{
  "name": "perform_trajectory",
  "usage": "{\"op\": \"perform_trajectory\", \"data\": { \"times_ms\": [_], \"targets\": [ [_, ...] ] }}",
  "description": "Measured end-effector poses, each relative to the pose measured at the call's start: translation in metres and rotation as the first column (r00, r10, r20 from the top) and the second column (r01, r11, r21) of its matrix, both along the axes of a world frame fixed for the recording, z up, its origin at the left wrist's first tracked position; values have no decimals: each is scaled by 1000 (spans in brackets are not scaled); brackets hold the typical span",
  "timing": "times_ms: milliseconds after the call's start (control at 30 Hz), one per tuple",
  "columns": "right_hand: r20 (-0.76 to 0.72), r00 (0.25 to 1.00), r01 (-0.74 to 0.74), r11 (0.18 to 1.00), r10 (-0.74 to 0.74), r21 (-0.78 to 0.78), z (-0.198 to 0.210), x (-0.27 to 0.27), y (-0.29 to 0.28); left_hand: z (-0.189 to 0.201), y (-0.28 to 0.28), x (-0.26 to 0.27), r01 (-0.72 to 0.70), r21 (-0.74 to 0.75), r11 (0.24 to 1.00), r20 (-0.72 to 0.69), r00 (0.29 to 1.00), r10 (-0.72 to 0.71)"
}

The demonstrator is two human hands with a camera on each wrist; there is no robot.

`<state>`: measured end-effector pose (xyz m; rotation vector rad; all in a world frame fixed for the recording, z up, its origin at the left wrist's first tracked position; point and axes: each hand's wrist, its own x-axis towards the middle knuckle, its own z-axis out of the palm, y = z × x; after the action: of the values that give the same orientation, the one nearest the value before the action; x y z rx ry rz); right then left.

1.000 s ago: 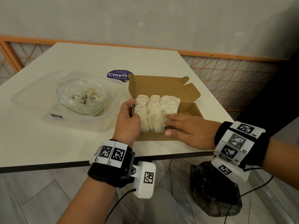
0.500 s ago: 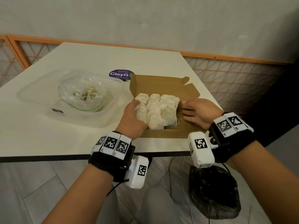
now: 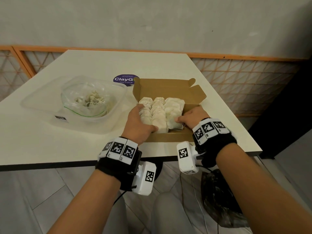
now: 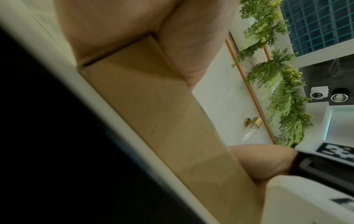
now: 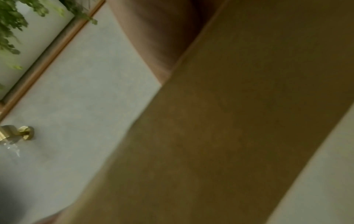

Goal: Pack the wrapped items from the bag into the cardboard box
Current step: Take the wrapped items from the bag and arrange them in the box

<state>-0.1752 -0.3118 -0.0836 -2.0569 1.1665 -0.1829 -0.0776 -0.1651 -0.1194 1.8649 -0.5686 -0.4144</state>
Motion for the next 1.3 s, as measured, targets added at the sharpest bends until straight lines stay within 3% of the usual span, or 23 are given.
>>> {"op": "perform_trajectory", "data": {
  "times_ms": [167, 367, 533, 667, 800, 967, 1167, 1300],
  "targets": [
    [18, 1000, 0, 1000, 0, 22, -2, 2, 0, -3, 0, 0, -9, 6, 1000, 36, 999, 9],
    [170, 985, -3, 999, -4, 41, -6, 2, 0, -4, 1, 0, 3, -13, 1000, 44, 999, -2],
    [173, 984, 28, 998, -37, 54, -4, 1, 0, -8, 1, 1, 2, -54, 999, 26, 1000, -1],
    [163, 987, -23, 986, -4, 163, -2, -1, -2, -9, 1, 2, 6, -71, 997, 25, 1000, -5],
    [196, 980, -76, 983, 43, 166, 1, -2, -3, -9, 1, 1, 9, -77, 997, 37, 999, -7],
    [116, 980, -166, 986, 161, 31, 2, -2, 0, -8, 2, -1, 13, -89, 996, 29, 1000, -10],
    [173, 985, -17, 981, -17, 192, -5, -1, -5, -5, 3, -2, 9, -89, 996, 24, 1000, -7],
    [50, 999, -20, 999, 18, 35, -7, 4, 1, -5, 3, -3, 2, -92, 996, 16, 1000, -1]
  ]
}}
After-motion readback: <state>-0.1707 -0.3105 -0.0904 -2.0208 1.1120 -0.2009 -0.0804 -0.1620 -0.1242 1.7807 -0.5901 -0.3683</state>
